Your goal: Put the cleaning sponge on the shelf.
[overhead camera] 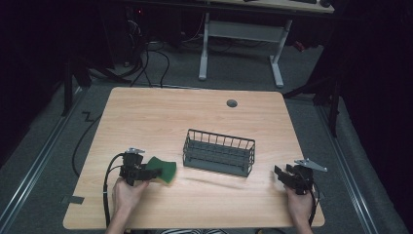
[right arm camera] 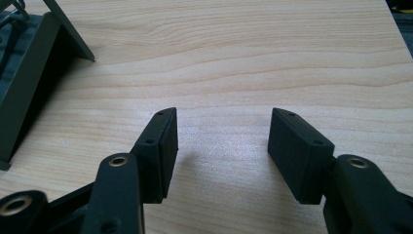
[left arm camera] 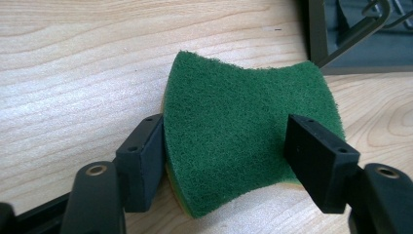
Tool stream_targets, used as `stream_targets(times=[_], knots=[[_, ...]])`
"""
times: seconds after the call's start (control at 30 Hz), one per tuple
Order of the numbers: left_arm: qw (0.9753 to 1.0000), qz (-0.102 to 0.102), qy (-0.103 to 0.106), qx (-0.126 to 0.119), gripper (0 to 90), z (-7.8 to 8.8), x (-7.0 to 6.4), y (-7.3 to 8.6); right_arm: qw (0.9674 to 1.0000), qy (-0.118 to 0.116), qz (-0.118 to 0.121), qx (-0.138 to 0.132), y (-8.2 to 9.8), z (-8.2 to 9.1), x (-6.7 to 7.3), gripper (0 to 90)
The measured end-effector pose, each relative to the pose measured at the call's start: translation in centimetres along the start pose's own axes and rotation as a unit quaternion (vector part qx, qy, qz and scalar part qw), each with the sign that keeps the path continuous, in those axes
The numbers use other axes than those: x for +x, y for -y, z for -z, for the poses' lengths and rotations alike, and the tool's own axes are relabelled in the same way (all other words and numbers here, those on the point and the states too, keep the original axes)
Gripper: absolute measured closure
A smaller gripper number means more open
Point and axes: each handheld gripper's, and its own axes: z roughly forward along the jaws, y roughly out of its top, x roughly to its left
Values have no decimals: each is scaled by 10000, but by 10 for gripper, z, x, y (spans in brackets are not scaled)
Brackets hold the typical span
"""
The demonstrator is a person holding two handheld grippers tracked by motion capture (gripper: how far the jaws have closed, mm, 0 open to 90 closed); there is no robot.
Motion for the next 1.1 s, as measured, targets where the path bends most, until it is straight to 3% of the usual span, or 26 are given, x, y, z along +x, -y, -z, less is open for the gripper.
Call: stream_targets(times=[0.3,0.43,0.63,0.73,0.9,1.1], knots=[[9999,94,21,-91,422,3,3,1,10000,37,2,18,0,0,0,451],[9997,176,85,-171,501,6,7,1,10000,47,-12,32,0,0,0,451],[9997,21,-35,-246,521,9,2,0,10000,54,-21,34,0,0,0,451],[9989,64,110,-460,660,18,4,-1,10000,49,-33,27,0,0,0,451],[9985,-131,65,-523,704,25,-3,-4,10000,24,-26,12,0,0,-1,450],[9976,-275,165,-611,764,32,-10,-8,10000,11,-75,11,0,0,-1,448]])
